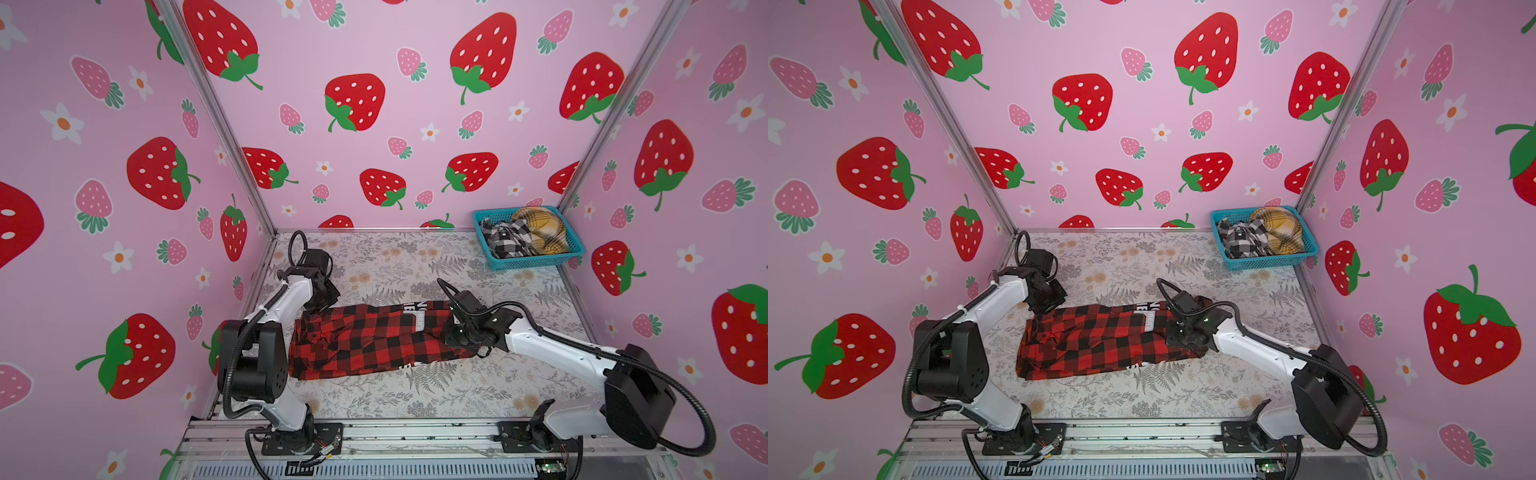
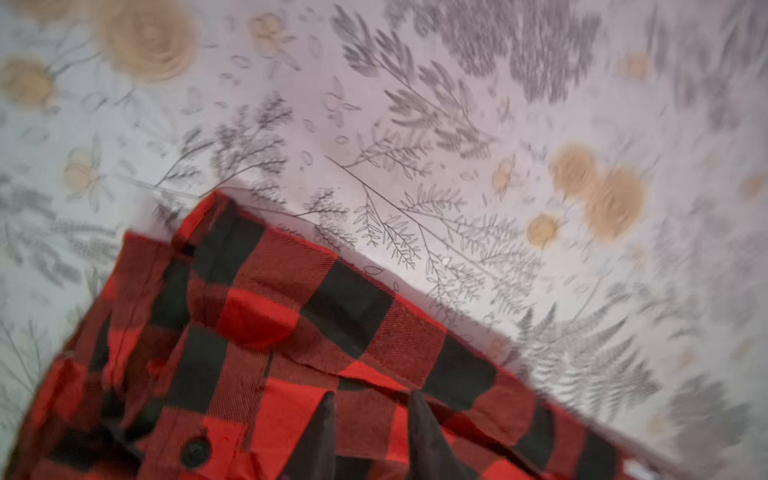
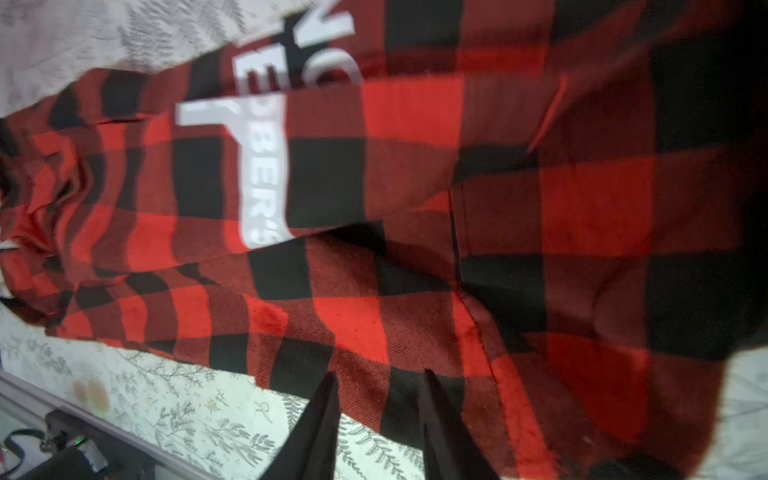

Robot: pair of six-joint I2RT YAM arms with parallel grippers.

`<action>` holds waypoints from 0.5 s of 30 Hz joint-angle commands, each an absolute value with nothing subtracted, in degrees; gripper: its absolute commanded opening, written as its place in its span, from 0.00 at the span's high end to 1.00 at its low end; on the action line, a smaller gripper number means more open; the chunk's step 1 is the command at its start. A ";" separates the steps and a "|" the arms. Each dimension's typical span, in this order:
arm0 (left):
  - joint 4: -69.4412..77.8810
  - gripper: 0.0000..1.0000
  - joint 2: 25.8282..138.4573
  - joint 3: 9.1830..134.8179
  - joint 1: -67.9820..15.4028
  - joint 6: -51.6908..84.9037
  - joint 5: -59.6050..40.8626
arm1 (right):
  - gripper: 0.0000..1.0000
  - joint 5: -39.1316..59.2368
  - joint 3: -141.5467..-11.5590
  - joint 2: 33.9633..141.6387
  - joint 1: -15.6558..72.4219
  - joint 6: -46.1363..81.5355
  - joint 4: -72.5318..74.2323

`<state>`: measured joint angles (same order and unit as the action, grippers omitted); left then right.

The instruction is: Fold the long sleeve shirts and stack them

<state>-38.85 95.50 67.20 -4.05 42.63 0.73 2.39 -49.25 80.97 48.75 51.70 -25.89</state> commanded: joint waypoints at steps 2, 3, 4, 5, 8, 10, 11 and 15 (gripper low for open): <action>-38.15 0.85 102.60 68.76 -3.43 41.40 -2.17 | 0.75 4.92 -47.51 87.63 48.80 56.34 -18.07; -38.14 0.87 103.75 69.05 -3.27 40.96 -2.42 | 0.78 4.86 -48.35 89.52 48.57 56.30 -17.36; -38.18 0.91 104.88 69.25 -2.96 40.55 -2.54 | 0.81 4.92 -49.32 92.12 48.09 56.03 -16.87; -38.23 0.93 105.73 69.30 -2.59 40.27 -2.50 | 0.82 5.01 -50.30 94.28 47.22 55.82 -16.26; -37.63 1.00 106.34 68.09 -1.29 39.73 -2.20 | 0.85 6.03 -52.88 98.84 42.85 54.58 -14.33; -37.24 1.00 106.01 66.85 -0.80 39.43 -2.07 | 0.85 5.24 -56.99 101.70 39.87 52.59 -14.95; -37.10 1.00 105.79 66.13 -0.70 39.16 -1.94 | 0.85 4.22 -60.29 103.66 38.43 51.20 -16.02; -35.21 1.00 104.56 61.08 -0.79 39.56 -3.44 | 0.85 3.03 -78.93 115.50 33.82 44.27 -23.25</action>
